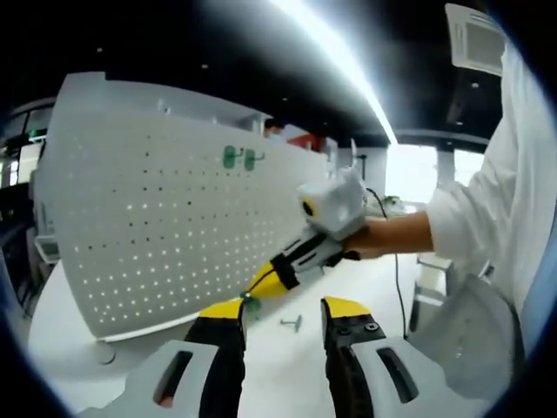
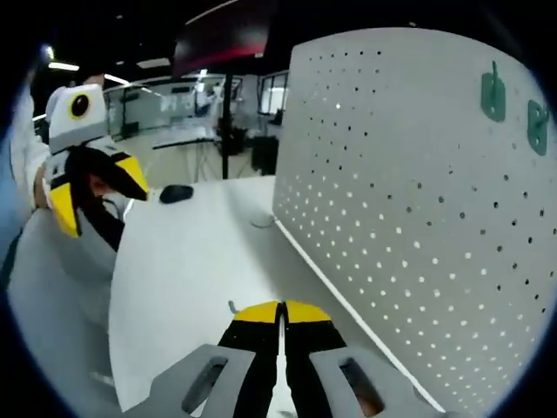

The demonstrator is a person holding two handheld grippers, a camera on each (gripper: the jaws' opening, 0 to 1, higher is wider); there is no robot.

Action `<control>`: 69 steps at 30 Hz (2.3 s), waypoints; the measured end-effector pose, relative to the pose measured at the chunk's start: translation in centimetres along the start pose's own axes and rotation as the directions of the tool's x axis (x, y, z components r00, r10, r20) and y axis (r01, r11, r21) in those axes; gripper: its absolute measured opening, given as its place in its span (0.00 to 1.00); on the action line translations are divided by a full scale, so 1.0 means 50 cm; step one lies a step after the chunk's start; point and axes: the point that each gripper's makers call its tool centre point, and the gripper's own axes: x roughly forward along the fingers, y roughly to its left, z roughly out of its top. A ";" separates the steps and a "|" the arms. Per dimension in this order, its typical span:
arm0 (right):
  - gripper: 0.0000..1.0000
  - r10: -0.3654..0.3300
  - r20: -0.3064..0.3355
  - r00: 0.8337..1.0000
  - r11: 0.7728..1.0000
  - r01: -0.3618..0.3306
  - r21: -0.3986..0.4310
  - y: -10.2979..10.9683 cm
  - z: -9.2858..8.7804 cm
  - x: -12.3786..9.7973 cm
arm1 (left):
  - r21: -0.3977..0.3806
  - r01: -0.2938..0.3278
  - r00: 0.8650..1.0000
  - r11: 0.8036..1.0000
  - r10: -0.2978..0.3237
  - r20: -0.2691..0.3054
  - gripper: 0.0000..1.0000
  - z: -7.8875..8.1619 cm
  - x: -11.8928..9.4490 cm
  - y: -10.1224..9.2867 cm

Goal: Insert the hook assembly into the mounting plate slot until the hook locks in place.

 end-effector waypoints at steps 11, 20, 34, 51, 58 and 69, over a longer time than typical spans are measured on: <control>0.00 0.106 0.072 0.992 0.994 -0.103 -0.037 0.056 0.062 -0.053 | 0.072 -0.001 1.000 0.997 0.000 0.010 0.30 0.046 -0.014 0.040; 0.00 0.186 0.144 0.972 0.980 -0.174 -0.093 0.108 0.114 -0.086 | 0.143 0.152 0.988 0.978 -0.147 -0.049 0.26 0.040 0.010 0.019; 0.00 0.308 0.169 0.936 0.949 -0.288 -0.131 0.169 0.137 -0.108 | 0.184 0.259 0.966 0.948 -0.256 -0.038 0.17 0.044 0.006 -0.012; 0.00 0.395 0.159 0.905 0.916 -0.374 -0.148 0.212 0.143 -0.116 | 0.192 0.350 0.936 0.917 -0.348 -0.042 0.04 0.035 -0.006 -0.041; 0.00 0.380 0.157 0.912 0.923 -0.361 -0.135 0.207 0.140 -0.115 | 0.155 0.358 0.933 0.921 -0.357 -0.031 0.02 0.032 -0.005 -0.046; 0.02 0.297 0.184 0.937 0.954 -0.284 -0.095 0.185 0.149 -0.104 | 0.105 0.298 0.954 0.949 -0.299 -0.006 0.01 0.037 0.004 -0.025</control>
